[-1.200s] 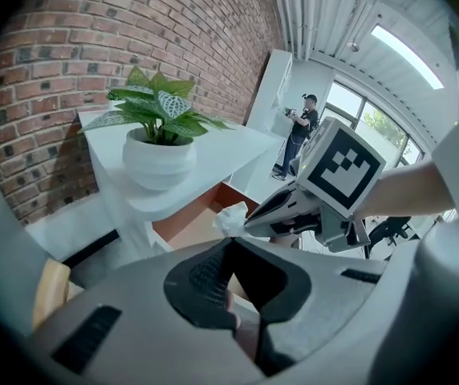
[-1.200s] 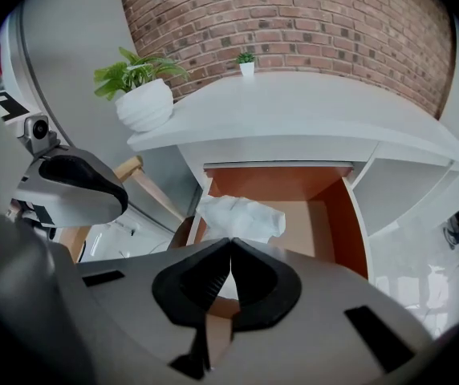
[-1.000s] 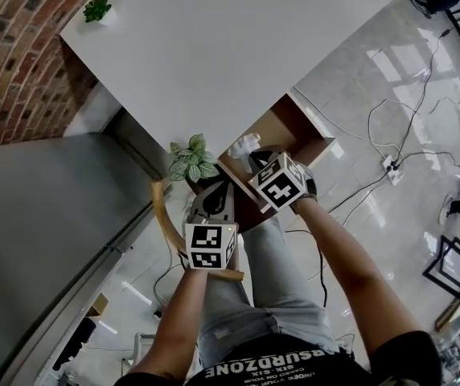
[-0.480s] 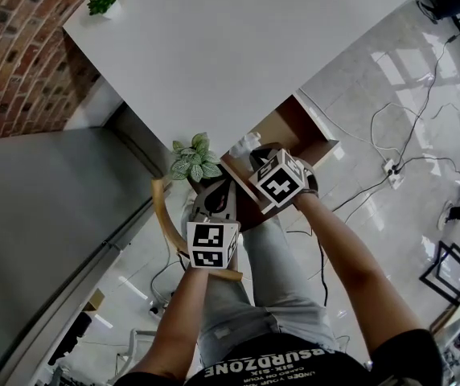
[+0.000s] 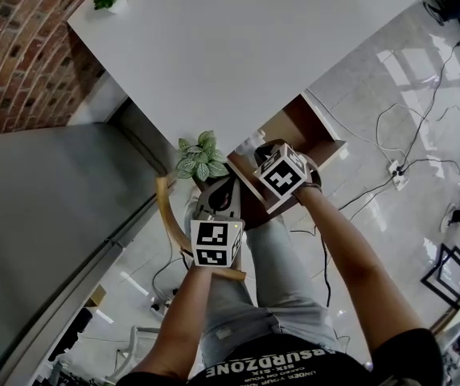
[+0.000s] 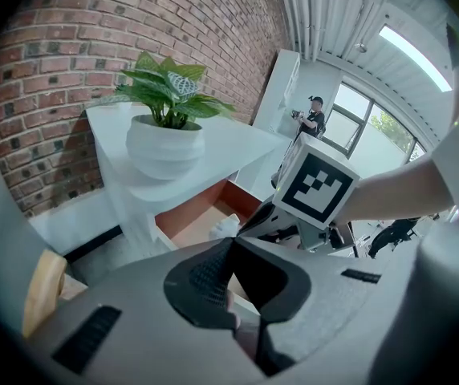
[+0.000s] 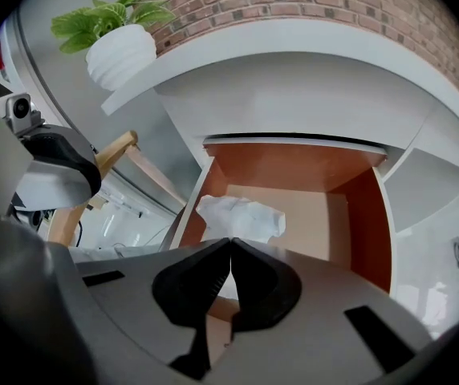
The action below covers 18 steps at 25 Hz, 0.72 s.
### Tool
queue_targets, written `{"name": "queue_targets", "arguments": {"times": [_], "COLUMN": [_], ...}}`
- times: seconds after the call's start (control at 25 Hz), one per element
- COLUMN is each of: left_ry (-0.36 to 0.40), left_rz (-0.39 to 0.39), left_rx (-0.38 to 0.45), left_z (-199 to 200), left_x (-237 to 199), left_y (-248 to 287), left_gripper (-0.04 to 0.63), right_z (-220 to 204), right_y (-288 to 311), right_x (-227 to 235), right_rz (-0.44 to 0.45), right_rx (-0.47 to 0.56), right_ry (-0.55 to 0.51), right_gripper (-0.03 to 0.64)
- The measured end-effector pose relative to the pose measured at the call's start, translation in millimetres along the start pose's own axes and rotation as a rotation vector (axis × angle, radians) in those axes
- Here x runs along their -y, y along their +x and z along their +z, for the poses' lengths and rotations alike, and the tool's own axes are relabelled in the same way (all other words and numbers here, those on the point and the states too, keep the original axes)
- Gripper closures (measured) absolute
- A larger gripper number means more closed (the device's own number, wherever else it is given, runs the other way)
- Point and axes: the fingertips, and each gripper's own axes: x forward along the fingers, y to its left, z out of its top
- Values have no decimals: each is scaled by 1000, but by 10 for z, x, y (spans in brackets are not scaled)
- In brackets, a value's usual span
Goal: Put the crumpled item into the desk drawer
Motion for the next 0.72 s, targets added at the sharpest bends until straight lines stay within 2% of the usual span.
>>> {"name": "queue_targets", "arguments": {"times": [0.72], "left_ry": [-4], "left_rz": [6], "left_rx": [-5], "left_z": [-32], "left_x": [-99], "left_y": [36], "left_gripper": [591], "right_z": [23], "right_y": [265], "right_x": [86], "right_rz": [9], "right_rx": [-33], "right_ry": [41], "right_gripper": [617]}}
